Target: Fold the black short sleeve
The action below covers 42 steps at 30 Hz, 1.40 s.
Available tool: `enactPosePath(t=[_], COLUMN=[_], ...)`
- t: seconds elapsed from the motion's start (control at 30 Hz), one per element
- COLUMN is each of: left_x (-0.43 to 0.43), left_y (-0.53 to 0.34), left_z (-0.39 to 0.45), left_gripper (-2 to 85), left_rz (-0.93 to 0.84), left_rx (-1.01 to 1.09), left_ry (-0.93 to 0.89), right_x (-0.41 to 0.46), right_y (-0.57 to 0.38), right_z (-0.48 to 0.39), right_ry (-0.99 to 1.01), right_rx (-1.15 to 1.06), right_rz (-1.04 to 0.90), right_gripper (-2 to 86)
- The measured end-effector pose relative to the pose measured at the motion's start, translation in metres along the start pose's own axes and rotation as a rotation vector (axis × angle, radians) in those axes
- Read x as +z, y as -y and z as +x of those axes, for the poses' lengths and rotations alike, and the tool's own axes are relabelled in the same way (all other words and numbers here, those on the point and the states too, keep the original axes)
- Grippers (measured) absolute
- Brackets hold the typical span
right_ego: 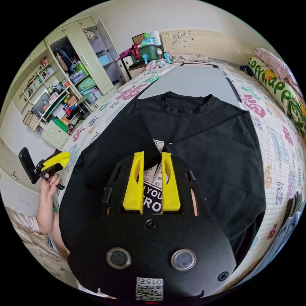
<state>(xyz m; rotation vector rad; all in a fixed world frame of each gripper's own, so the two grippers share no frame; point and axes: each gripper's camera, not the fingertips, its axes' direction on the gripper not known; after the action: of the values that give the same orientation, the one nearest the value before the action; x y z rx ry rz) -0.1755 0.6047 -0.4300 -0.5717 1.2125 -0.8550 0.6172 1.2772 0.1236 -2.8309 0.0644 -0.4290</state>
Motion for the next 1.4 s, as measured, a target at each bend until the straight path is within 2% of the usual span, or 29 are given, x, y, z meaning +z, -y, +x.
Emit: enactPosePath(t=[0.07,0.13,0.37,0.57,0.8,1.13,1.3,1.4], left_x=[0.006,0.024,0.083,0.105,0.110,0.110,0.082,0.064], left_y=[0.008,0.016,0.028,0.035,0.038,0.034,0.030,0.027], left_z=[0.004,0.007,0.042,0.036,0.033,0.028,0.004,-0.014], left_gripper=[6.4,7.8,8.3,6.3,1.8,0.4,1.4,2.8], left_rz=[0.020,-0.021,-0.185,-0.252,-0.258,-0.263,-0.187,-0.167], left_rx=[0.079,0.080,0.172,0.153,0.161,0.185,0.138,0.110], left_ry=[-0.209,-0.284,-0.193,-0.160,-0.149,-0.152,-0.200,-0.144], right_x=[0.007,0.007,-0.001,-0.013,-0.021,-0.032,-0.065,-0.097], right_y=[0.010,0.018,0.053,0.075,0.099,0.132,0.125,0.126], right_z=[-0.013,-0.024,-0.069,-0.096,-0.137,-0.157,-0.171,-0.164], right_ry=[-0.007,-0.029,-0.054,-0.031,-0.077,0.027,0.130,0.127], right_rx=[0.015,0.019,0.010,0.016,0.004,0.088,0.046,0.029], right_rz=[-0.015,-0.021,-0.039,-0.028,-0.024,-0.024,0.081,0.171], right_gripper=[8.1,7.3,4.4,0.8,0.4,2.4,4.0,4.5])
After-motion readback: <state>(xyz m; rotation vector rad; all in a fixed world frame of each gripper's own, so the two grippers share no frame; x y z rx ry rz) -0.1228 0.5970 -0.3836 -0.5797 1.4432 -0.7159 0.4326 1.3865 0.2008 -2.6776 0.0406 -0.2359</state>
